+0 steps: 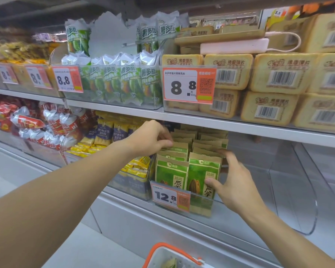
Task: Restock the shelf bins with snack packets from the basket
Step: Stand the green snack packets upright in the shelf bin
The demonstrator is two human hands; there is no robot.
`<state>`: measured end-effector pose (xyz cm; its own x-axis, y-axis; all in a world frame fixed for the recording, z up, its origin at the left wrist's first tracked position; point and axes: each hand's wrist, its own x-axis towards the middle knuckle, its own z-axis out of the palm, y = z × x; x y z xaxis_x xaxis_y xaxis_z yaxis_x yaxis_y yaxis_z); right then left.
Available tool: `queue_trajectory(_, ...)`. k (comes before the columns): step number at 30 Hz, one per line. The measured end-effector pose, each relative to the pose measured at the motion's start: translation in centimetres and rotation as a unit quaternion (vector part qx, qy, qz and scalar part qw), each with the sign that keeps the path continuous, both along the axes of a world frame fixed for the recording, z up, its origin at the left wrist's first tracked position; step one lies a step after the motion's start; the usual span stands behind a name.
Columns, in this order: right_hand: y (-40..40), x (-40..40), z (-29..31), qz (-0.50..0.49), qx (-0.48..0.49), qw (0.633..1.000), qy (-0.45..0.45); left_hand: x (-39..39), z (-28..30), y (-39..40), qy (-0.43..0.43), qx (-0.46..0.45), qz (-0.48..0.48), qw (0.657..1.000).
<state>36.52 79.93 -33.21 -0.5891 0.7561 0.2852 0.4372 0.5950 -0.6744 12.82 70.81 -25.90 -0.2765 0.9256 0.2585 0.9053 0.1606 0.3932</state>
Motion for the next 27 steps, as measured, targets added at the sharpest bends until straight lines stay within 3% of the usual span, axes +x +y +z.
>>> queue_trajectory(8,-0.7,-0.1,0.5,-0.011,0.003,1.0,-0.005,1.1,-0.1,-0.2,-0.048,-0.099,0.001,0.994)
queue_trajectory(13,-1.9,-0.4,0.6,-0.005,0.018,1.0,-0.016,2.0,-0.8,-1.3,-0.085,-0.071,-0.001,0.994)
queue_trajectory(16,-2.5,-0.7,0.4,-0.009,0.021,0.999,-0.022,3.0,-1.2,-2.0,-0.042,-0.076,-0.02,0.996)
queue_trajectory(20,-2.6,-1.2,0.1,-0.028,-0.021,0.997,-0.063,3.7,-1.1,-2.0,0.124,-0.19,-0.035,0.973)
queue_trajectory(22,-2.4,-1.5,0.4,-0.038,-0.042,0.992,-0.111,3.6,-0.9,-1.8,0.163,-0.229,-0.042,0.959)
queue_trajectory(24,-2.0,-1.6,0.8,-0.048,-0.07,0.987,-0.14,3.8,-0.6,-1.4,0.174,-0.255,-0.038,0.95)
queue_trajectory(27,-1.5,-1.6,1.2,-0.047,-0.1,0.982,-0.151,3.4,-0.4,-0.4,0.093,-0.265,-0.027,0.959)
